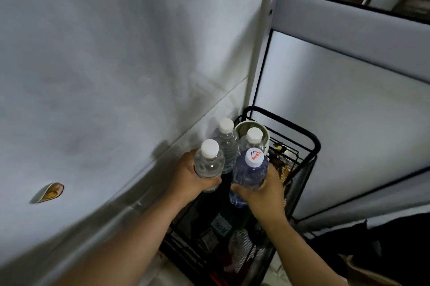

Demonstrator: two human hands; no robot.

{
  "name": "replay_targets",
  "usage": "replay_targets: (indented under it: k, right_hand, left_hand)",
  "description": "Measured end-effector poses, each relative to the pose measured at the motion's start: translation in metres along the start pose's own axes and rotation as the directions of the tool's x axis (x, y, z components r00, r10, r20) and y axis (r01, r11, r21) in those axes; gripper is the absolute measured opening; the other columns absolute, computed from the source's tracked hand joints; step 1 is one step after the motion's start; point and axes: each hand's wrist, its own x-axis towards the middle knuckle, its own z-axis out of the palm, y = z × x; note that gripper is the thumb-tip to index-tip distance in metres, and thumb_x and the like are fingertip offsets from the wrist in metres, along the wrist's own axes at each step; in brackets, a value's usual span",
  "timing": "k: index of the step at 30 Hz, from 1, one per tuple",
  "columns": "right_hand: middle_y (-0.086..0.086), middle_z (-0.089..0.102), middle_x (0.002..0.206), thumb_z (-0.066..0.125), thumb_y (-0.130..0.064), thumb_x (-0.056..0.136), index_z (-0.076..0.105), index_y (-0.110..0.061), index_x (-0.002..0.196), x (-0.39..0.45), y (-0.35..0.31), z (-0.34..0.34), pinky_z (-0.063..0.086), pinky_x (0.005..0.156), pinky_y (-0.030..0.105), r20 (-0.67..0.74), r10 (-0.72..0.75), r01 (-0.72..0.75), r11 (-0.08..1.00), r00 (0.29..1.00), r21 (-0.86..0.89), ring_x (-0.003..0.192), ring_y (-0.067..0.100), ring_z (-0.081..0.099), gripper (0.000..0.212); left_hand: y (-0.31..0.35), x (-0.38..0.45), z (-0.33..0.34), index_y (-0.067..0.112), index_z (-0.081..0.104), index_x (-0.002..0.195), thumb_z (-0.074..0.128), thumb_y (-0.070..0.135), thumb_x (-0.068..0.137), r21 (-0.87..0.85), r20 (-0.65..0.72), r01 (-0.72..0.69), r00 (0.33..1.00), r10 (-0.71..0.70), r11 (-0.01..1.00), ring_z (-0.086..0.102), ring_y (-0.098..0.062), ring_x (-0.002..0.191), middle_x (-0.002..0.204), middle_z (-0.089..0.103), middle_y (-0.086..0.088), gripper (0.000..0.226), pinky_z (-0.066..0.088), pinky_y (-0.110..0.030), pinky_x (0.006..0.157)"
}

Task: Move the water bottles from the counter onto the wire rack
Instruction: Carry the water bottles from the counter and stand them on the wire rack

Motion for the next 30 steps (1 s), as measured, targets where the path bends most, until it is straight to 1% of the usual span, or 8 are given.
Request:
replay_targets:
  k: [5,9,11,14,18,24,26,30]
  right_hand:
    - [-0.008,0.060,0.107,0.087,-0.011,0.053,0.046,-0.045,0.093,-0.005,0.001,0.014,0.041,0.066,0.001,-0.070,-0.014,0.011,0.999,0.997,-0.043,0.091,-0.004,0.058,0.066]
    - [-0.006,0.057,0.113,0.087,-0.013,0.053,0.042,-0.046,0.098,-0.004,0.003,0.022,0.041,0.077,0.006,-0.072,-0.023,0.019,0.998,0.997,-0.062,0.098,0.000,0.056,0.072]
    - [-0.002,0.056,0.115,0.088,-0.016,0.053,0.041,-0.042,0.102,-0.004,0.005,0.023,0.043,0.080,0.010,-0.056,-0.028,0.024,0.997,0.998,-0.079,0.101,0.006,0.056,0.072]
    - [-0.002,0.054,0.113,0.088,-0.020,0.053,0.038,-0.044,0.100,-0.004,0.007,0.023,0.043,0.072,0.002,-0.060,-0.045,0.039,0.994,0.997,-0.099,0.098,0.001,0.056,0.073]
    - [-0.002,0.054,0.115,0.087,-0.020,0.054,0.037,-0.033,0.108,-0.003,0.011,0.022,0.044,0.075,0.009,-0.059,-0.004,-0.004,0.992,0.998,-0.126,0.099,0.006,0.055,0.075]
    - [0.002,0.059,0.108,0.082,-0.015,0.062,0.043,-0.031,0.097,-0.007,0.017,0.024,0.048,0.060,0.007,-0.060,0.036,-0.041,0.995,0.998,-0.088,0.087,0.002,0.059,0.055]
    - [0.002,0.059,0.108,0.082,-0.013,0.062,0.045,-0.033,0.096,-0.006,0.015,0.026,0.050,0.065,0.011,-0.058,0.039,-0.042,0.998,0.998,-0.056,0.088,0.003,0.061,0.054]
    - [0.006,0.055,0.114,0.083,-0.016,0.061,0.043,-0.029,0.104,-0.007,0.011,0.033,0.053,0.088,0.036,-0.060,0.065,-0.068,0.996,0.996,-0.054,0.102,0.019,0.058,0.060]
  left_hand:
    - [-0.015,0.009,0.001,0.044,0.061,0.091,0.083,0.045,0.043,0.069,0.004,-0.003,1.000,0.002,0.998,0.067,0.007,0.079,0.092,0.069,0.028,0.052,0.053,-0.016,0.066]
    - [-0.025,0.012,0.002,0.045,0.060,0.096,0.084,0.053,0.042,0.105,0.018,0.038,0.999,-0.040,0.994,0.068,0.000,0.086,0.093,0.072,0.022,0.060,0.059,-0.038,0.075]
    - [-0.027,0.011,0.004,0.043,0.060,0.098,0.084,0.053,0.043,0.111,0.033,0.056,0.998,-0.060,0.992,0.068,-0.002,0.087,0.095,0.073,0.017,0.062,0.059,-0.041,0.076]
    - [-0.026,0.008,0.006,0.041,0.060,0.095,0.084,0.046,0.043,0.085,0.015,0.062,0.998,-0.064,0.994,0.068,-0.001,0.082,0.090,0.073,0.016,0.057,0.059,-0.041,0.074]
    - [-0.021,0.010,0.005,0.039,0.058,0.098,0.085,0.039,0.042,0.062,0.052,0.064,0.996,-0.067,0.996,0.068,-0.003,0.086,0.093,0.073,0.012,0.062,0.057,-0.041,0.080]
    - [-0.026,0.009,-0.002,0.059,0.050,0.102,0.080,0.040,0.040,0.069,0.119,0.065,0.990,-0.073,0.995,0.063,-0.008,0.105,0.111,0.067,0.014,0.071,0.051,-0.043,0.094]
    - [-0.026,0.009,-0.003,0.059,0.050,0.104,0.080,0.037,0.041,0.049,0.125,0.065,0.990,-0.071,0.997,0.062,-0.008,0.107,0.113,0.067,0.013,0.072,0.050,-0.045,0.095]
    - [-0.023,0.010,-0.005,0.056,0.052,0.103,0.081,0.033,0.043,0.032,0.130,0.074,0.989,-0.078,0.997,0.062,-0.008,0.108,0.114,0.067,0.012,0.070,0.050,-0.045,0.096]
